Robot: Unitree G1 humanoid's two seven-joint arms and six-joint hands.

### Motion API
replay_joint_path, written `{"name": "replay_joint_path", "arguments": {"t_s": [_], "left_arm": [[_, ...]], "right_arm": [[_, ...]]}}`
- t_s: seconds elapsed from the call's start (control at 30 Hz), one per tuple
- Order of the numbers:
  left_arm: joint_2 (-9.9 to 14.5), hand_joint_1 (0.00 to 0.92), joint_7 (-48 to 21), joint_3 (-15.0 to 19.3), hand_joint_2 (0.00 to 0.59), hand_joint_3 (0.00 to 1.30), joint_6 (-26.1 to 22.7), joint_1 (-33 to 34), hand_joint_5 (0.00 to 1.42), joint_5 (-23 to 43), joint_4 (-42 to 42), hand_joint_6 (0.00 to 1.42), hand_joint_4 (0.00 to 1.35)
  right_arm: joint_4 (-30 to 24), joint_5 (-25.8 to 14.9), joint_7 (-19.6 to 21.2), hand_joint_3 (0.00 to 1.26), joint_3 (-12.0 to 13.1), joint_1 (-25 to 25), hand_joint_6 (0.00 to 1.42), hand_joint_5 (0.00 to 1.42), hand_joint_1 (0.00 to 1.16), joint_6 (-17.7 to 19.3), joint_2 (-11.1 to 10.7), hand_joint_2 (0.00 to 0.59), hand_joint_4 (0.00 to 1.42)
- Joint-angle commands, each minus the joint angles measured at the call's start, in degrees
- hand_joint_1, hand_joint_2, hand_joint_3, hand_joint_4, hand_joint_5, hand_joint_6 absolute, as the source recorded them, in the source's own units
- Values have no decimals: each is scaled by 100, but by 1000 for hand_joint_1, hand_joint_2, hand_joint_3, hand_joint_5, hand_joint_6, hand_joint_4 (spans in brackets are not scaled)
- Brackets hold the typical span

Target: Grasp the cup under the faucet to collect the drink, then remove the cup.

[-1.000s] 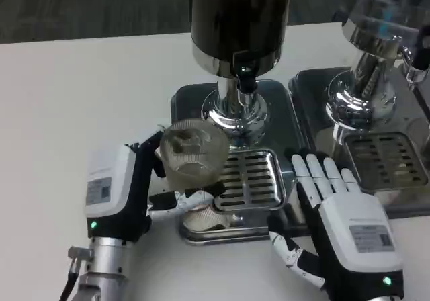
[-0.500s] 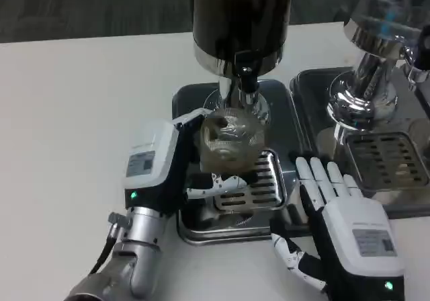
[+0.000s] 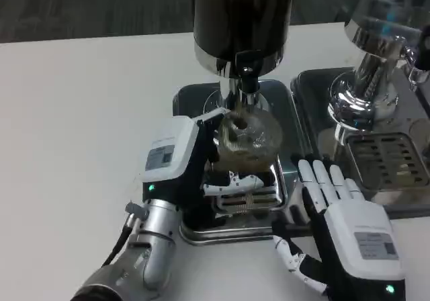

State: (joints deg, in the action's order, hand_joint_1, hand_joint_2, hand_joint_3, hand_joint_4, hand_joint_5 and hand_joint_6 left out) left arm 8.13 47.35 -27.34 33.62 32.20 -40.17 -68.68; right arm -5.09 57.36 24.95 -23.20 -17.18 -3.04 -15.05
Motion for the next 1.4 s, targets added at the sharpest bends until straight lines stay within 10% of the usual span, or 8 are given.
{"name": "replay_joint_path", "arguments": {"t_s": [0.03, 0.27, 0.77, 1.17, 1.4], "left_arm": [[140, 641, -51, -88, 1, 507, 39, -177, 855, -36, -24, 1049, 648], [375, 320, 22, -39, 31, 366, 186, -258, 768, 14, 76, 852, 521], [714, 6, 47, 131, 23, 165, 544, -429, 468, 201, 467, 391, 149], [1314, 0, -451, 825, 22, 1, 1100, -1286, 43, 728, 1771, 13, 0], [1631, 0, -1901, 1224, 67, 0, 1712, -1680, 0, 1564, 2539, 0, 0]], "right_arm": [[-38, -4, 79, 15, 34, 10, 63, 0, 394, 1, -8, 464, 0], [62, -31, 129, 15, 37, 103, 59, 0, 394, 41, -29, 464, 0], [244, 37, 375, 0, 108, 121, 0, 0, 356, -206, 47, 435, 0], [391, 11, 459, 0, 121, 271, 0, 0, 325, -262, 45, 409, 0], [522, -58, 433, 0, 162, 396, 0, 0, 286, -252, 27, 399, 0]]}}
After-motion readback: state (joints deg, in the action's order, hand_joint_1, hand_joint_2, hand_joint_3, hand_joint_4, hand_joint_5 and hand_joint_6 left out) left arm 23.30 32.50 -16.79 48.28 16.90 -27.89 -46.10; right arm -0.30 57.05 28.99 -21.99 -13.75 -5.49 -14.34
